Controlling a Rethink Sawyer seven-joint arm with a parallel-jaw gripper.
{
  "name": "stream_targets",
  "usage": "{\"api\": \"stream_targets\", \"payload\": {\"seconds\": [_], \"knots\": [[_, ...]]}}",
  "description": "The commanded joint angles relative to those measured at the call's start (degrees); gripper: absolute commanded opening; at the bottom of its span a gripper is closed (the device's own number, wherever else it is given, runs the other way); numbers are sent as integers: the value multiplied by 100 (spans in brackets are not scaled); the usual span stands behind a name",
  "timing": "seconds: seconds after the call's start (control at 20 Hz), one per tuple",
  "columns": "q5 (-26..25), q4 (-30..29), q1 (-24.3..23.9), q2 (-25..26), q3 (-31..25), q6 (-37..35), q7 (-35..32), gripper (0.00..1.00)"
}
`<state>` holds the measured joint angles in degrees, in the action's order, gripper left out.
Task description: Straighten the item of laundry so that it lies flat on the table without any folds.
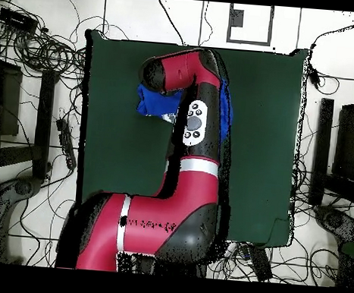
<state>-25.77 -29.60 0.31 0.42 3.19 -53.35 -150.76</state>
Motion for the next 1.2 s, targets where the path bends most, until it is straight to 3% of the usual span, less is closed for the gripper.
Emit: {"api": "stream_targets", "payload": {"seconds": [0.05,0.5,1.2], "knots": [[-11,-189,358,699,-488,-152,598,100],[-734,525,425,1243,-131,685,245,100],[-1317,1201,435,1704,424,1068,-168,100]]}}
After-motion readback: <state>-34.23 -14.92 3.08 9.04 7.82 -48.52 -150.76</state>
